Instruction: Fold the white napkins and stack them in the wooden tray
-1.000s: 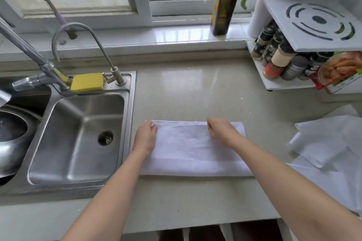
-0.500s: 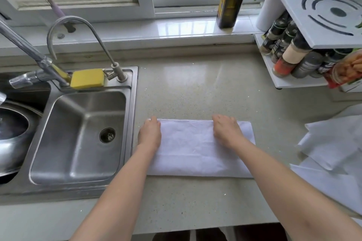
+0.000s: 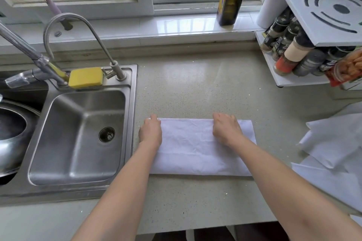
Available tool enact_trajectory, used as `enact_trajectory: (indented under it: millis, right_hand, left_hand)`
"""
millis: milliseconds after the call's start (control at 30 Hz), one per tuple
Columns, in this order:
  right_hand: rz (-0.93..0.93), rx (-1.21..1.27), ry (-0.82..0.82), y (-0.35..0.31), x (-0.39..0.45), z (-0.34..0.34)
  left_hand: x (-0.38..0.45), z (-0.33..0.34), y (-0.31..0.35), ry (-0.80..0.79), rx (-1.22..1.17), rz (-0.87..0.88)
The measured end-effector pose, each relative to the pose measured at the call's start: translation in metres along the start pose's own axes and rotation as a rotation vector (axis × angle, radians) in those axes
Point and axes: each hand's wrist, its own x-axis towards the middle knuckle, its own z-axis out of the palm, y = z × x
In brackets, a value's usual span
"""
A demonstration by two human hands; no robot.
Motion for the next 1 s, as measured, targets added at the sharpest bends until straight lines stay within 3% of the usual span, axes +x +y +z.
enact_trajectory:
  millis: [733, 867, 1000]
  right_hand:
    - [0.049, -0.012, -0.092, -0.004, 0.002, -0.013]
    - [0.117, -0.050, 0.111, -0.017, -0.008, -0.010]
    - [0.070, 0.209, 0.274, -0.049, -0.048, 0.020]
  left_hand:
    - [-0.003, -0.002, 0.000, 0.049, 0.007, 0.025]
    - [-0.002, -0.002, -0.001, 0.057, 0.011, 0.029]
    - [-0.001, -0.001, -0.001, 0.070, 0.002, 0.034]
